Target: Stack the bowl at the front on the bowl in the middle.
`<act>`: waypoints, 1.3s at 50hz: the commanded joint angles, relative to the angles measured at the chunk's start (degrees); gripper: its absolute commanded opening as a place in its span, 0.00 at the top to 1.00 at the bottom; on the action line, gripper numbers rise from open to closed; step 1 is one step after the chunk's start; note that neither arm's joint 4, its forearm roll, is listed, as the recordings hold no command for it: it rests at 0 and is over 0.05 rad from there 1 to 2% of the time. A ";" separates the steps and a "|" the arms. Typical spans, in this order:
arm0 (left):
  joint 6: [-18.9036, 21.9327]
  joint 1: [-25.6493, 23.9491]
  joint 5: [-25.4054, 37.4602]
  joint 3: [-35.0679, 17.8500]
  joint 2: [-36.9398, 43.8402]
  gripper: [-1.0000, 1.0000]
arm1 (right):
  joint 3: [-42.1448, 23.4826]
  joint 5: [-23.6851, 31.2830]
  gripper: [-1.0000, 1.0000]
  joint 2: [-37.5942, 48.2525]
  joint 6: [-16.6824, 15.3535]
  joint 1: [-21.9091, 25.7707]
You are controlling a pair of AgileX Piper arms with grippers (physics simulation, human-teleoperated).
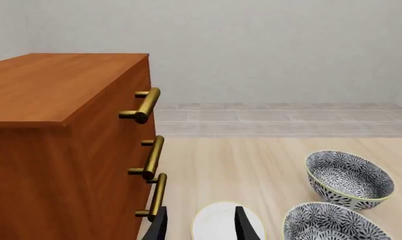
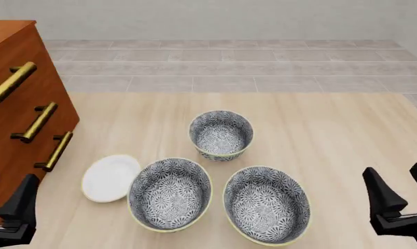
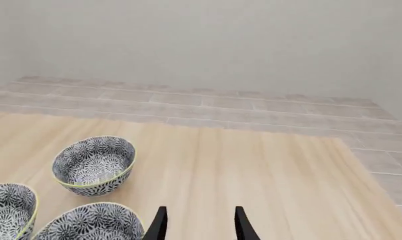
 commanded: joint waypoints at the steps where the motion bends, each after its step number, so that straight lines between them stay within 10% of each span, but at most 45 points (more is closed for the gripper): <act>1: 0.02 -0.04 0.24 -0.16 -0.11 0.00 | -7.62 0.32 0.00 13.15 -4.11 5.27; 45: 0.04 -0.04 -0.03 -0.05 0.04 0.00 | -47.35 31.23 0.00 54.46 -15.10 16.22; 65: 0.04 -0.03 -0.10 0.01 0.04 0.00 | -54.23 32.39 0.00 66.31 -10.38 16.75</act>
